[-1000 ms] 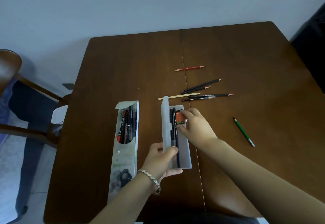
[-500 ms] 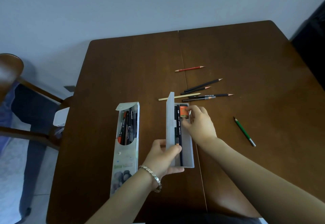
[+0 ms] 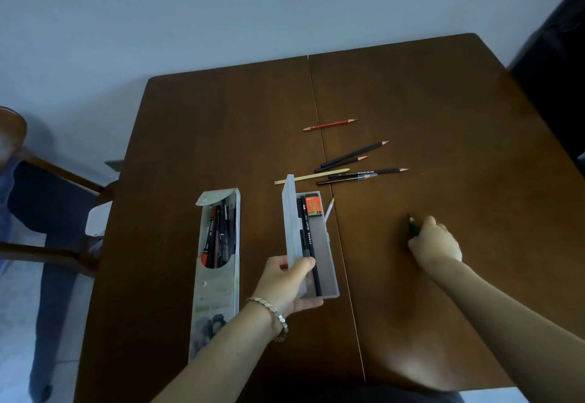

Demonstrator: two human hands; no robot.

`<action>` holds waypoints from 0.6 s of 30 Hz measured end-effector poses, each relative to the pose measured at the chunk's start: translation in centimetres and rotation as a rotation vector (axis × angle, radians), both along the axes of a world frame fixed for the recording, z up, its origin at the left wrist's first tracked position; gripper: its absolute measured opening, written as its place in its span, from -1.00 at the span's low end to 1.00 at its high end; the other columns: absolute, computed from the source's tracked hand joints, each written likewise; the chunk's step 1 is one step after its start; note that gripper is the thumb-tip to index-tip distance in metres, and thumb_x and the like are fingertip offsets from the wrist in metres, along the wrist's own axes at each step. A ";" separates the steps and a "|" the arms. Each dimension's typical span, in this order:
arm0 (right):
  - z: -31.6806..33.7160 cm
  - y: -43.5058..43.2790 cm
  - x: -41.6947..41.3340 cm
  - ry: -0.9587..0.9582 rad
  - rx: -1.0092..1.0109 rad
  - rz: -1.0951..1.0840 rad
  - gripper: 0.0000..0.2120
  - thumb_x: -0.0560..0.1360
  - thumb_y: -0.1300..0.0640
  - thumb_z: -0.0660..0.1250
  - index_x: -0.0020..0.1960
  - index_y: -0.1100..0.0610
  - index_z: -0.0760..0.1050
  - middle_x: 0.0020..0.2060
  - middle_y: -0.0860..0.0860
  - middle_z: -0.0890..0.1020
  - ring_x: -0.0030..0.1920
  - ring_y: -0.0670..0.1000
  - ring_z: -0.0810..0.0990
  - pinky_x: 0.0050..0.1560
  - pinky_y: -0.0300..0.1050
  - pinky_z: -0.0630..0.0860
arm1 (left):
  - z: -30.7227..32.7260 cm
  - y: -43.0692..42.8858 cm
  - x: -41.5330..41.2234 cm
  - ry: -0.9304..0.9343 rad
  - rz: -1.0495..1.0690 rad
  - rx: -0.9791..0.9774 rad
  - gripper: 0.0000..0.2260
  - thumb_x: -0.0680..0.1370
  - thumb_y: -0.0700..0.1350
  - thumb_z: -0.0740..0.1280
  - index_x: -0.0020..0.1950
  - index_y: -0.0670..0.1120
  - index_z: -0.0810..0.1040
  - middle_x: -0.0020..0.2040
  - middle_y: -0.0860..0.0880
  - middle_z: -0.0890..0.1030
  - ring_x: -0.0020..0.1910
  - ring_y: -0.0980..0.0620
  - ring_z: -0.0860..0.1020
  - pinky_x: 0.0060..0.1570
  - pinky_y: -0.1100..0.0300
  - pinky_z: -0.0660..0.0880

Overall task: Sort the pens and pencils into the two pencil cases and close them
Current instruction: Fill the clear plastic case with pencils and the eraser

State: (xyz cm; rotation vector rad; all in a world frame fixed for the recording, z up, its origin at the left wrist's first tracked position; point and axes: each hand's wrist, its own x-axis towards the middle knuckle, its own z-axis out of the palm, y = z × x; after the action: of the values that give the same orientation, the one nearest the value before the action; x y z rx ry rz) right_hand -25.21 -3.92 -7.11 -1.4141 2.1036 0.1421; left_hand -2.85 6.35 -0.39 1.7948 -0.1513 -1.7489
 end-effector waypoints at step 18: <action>1.9 -1.7 11.3 -0.362 -0.196 0.198 -0.77 0.54 0.10 0.28 0.15 0.18 0.43 -0.01 0.13 0.59 -0.10 0.05 0.59 -0.16 -0.14 0.56 | 0.3 -1.7 2.2 0.007 0.159 -0.053 -0.75 0.50 -0.19 0.35 0.09 -0.08 0.33 -0.02 -0.08 0.47 -0.03 -0.11 0.58 -0.13 -0.04 0.62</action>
State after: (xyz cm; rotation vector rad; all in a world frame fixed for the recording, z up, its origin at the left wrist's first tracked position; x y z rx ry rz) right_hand -13.93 -5.63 -5.21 -1.6238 1.7166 -0.2336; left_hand -0.60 4.63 -0.04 1.7138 -0.0494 -1.6243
